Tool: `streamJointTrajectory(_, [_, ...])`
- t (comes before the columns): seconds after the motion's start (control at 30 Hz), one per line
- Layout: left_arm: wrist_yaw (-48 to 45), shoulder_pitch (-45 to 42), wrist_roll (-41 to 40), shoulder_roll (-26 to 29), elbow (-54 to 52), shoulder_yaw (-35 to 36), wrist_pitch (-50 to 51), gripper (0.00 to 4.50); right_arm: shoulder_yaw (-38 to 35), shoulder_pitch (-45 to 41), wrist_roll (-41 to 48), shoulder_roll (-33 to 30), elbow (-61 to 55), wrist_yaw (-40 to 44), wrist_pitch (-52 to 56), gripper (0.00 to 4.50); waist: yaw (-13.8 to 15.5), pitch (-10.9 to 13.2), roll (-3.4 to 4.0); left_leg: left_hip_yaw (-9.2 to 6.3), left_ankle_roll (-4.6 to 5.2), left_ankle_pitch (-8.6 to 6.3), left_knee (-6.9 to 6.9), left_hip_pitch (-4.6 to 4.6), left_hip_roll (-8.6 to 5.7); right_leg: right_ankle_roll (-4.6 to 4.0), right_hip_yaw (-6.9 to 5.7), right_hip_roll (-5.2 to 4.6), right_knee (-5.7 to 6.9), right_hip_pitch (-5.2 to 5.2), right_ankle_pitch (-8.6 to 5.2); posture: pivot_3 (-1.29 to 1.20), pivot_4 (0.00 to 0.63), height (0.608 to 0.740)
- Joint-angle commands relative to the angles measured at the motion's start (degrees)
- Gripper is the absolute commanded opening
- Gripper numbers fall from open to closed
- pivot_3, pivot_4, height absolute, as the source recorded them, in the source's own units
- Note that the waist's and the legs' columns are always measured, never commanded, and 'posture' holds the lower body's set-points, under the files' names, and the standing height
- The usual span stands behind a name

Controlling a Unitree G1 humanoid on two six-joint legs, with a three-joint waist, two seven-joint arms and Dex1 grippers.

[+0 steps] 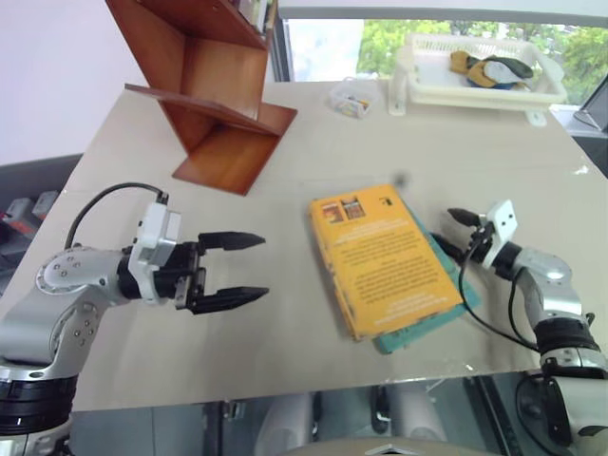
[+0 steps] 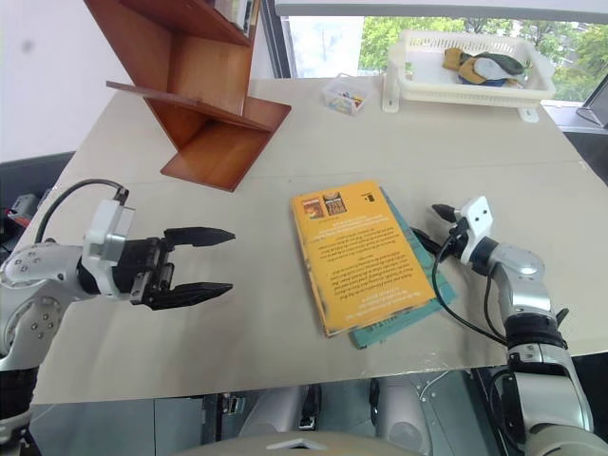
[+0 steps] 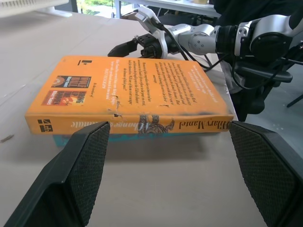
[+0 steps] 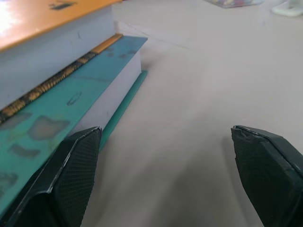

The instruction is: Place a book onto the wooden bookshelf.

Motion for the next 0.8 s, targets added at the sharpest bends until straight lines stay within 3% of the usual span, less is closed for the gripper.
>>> streamJointTrajectory(0.03, [0.2, 0.2, -0.8, -0.1, -1.6, 1.3, -0.4, 4.24, -3.8, 0.9, 2.4, -1.9, -2.4, -1.1, -0.6, 4.5, 0.0, 0.0, 0.0, 0.0, 0.0, 0.0, 0.0, 0.0, 0.0, 0.0, 0.0, 0.0, 0.0, 0.0, 0.0, 0.0, 0.15, 0.707])
streamJointTrajectory(0.23, [0.6, 0.8, -0.8, -0.3, -1.8, 1.5, -0.4, 4.24, -9.1, 10.9, 5.6, -8.1, -14.0, -1.1, 2.6, 4.5, 0.6, 0.0, 0.03, -0.02, 0.02, -0.01, -0.01, -0.03, -0.04, 0.0, -0.01, -0.06, -0.02, -0.01, 0.0, 0.0, 0.15, 0.707])
streamJointTrajectory(0.43, [0.3, -0.9, 0.1, -0.9, -0.4, -0.1, -0.9, 4.24, -15.2, 25.7, 17.8, -14.3, -33.9, 2.2, 19.8, 4.5, 1.2, 0.0, 0.06, 0.01, 0.22, -0.13, -0.03, -0.01, 0.01, 0.02, 0.0, -0.03, 0.01, -0.03, -0.01, 0.0, 0.15, 0.707])
streamJointTrajectory(0.6, [-0.7, -3.1, 0.7, -1.2, 1.4, -1.2, -1.3, 4.24, -18.3, 33.5, 22.8, -16.7, -43.0, 4.1, 26.3, 4.5, 1.4, 0.0, 0.04, 0.0, 0.23, -0.14, 0.0, 0.06, 0.04, 0.05, -0.03, 0.01, 0.03, 0.02, -0.2, 0.0, 0.15, 0.707])
streamJointTrajectory(0.8, [-1.2, -4.4, 1.6, -1.5, 2.5, -2.5, -2.1, 4.24, -12.1, 35.1, 15.3, -15.5, -48.0, 2.0, 22.5, 4.5, 1.4, 0.0, 0.03, 0.05, 0.23, -0.14, 0.0, 0.03, 0.06, 0.2, 0.01, 0.05, 0.01, 0.0, -0.12, 0.0, 0.15, 0.707])
